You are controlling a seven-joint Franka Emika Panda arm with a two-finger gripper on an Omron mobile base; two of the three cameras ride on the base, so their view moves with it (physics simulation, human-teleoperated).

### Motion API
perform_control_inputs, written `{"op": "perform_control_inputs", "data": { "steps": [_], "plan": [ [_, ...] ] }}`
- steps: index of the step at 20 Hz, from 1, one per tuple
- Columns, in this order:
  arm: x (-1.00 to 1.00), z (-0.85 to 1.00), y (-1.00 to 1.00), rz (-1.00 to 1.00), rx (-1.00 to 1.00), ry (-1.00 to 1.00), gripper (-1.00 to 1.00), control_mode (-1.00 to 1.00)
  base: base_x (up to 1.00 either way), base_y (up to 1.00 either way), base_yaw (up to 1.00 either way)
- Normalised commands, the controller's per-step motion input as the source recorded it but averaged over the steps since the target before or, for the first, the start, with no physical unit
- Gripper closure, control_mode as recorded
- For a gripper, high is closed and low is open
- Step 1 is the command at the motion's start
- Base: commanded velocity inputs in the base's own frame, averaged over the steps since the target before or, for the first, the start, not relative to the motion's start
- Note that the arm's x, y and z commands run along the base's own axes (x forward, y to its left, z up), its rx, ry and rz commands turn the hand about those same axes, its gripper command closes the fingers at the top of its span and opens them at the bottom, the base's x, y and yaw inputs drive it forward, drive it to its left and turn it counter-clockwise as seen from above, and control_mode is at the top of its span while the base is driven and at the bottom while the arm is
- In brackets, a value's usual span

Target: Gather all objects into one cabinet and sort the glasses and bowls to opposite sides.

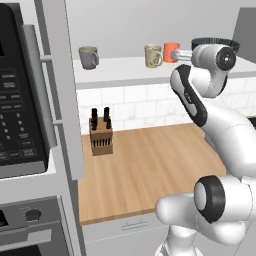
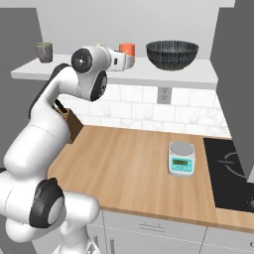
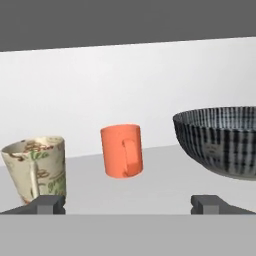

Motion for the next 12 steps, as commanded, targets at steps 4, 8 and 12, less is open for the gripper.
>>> {"op": "perform_control_inputs", "data": {
  "steps": [4,8,12],
  "plan": [
    [0.13,0.00,0.00,0.00,0.00,0.00,-1.00,-1.00,0.00,0.00,0.00],
    [0.08,0.00,0.00,0.00,0.00,0.00,-1.00,-1.00,0.00,0.00,0.00],
    [0.16,0.00,0.00,0.02,0.00,0.00,-1.00,-1.00,0.00,0.00,0.00]
  ]
}}
